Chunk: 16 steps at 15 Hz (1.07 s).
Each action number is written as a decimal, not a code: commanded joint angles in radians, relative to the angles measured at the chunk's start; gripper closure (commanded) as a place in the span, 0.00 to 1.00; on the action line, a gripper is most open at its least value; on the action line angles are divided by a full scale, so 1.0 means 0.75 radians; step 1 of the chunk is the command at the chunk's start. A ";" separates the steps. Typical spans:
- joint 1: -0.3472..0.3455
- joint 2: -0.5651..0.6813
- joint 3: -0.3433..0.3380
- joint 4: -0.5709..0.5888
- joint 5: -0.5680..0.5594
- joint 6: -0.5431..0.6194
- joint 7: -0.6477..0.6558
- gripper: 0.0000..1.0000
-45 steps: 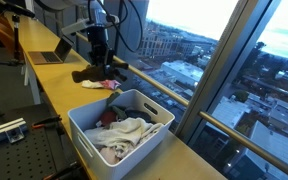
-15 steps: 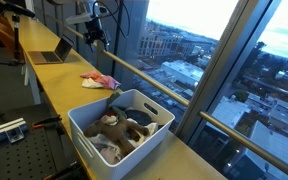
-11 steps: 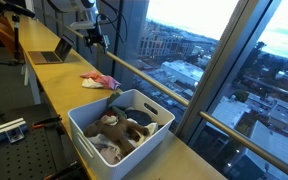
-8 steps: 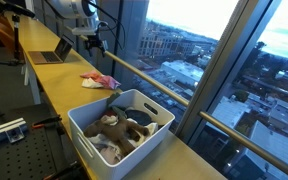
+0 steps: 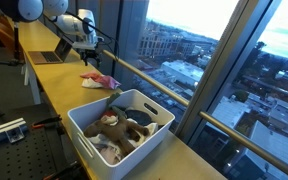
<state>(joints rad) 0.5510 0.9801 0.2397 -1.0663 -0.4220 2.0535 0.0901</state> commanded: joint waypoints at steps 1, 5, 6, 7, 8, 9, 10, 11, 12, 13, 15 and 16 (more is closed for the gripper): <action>0.064 0.231 -0.014 0.324 -0.005 -0.106 -0.114 0.00; 0.072 0.422 -0.028 0.549 -0.019 -0.184 -0.228 0.00; 0.068 0.452 -0.032 0.585 -0.022 -0.190 -0.250 0.00; 0.061 0.478 -0.038 0.618 -0.024 -0.195 -0.273 0.00; 0.055 0.500 -0.045 0.648 -0.023 -0.197 -0.289 0.00; 0.046 0.520 -0.047 0.675 -0.016 -0.191 -0.305 0.00; 0.063 0.511 -0.124 0.659 0.073 -0.160 -0.329 0.00; 0.060 0.536 -0.130 0.687 0.097 -0.158 -0.338 0.00; 0.057 0.559 -0.138 0.709 0.130 -0.156 -0.350 0.00; 0.056 0.582 -0.142 0.725 0.163 -0.155 -0.355 0.00; 0.051 0.621 -0.140 0.756 0.222 -0.165 -0.365 0.00; 0.049 0.640 -0.137 0.771 0.247 -0.170 -0.369 0.00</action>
<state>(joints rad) 0.5816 1.3886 0.1453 -0.5852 -0.3038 1.9493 -0.1526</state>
